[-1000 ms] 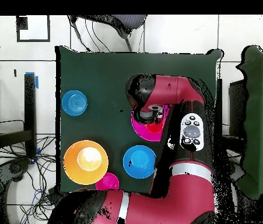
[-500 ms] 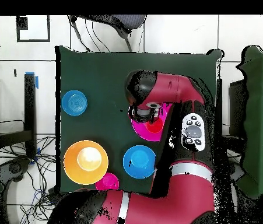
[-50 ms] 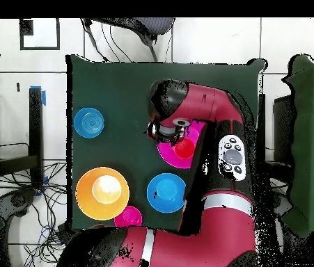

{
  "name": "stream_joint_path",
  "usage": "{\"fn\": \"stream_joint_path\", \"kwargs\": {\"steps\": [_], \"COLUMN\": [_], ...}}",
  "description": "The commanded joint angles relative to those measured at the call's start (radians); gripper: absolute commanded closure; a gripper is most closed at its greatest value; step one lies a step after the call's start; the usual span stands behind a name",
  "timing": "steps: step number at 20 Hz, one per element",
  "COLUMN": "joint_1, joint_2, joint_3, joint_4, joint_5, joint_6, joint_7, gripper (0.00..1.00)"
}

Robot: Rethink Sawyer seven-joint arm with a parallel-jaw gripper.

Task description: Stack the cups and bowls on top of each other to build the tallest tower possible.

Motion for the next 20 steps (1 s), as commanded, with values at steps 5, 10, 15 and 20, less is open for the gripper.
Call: {"fn": "stream_joint_path", "kwargs": {"steps": [5,10,15,20], "joint_1": [-0.005,-0.021,-0.025,-0.022], "joint_2": [0.030,0.045,0.051,0.070], "joint_3": [0.146,0.167,0.171,0.163], "joint_4": [0.096,0.139,0.190,0.218], "joint_5": [0.170,0.257,0.306,0.304], "joint_6": [0.091,0.041,-0.006,-0.041], "joint_7": [0.106,0.086,0.067,0.049], "gripper": [0.00,0.00,0.00,0.00]}}
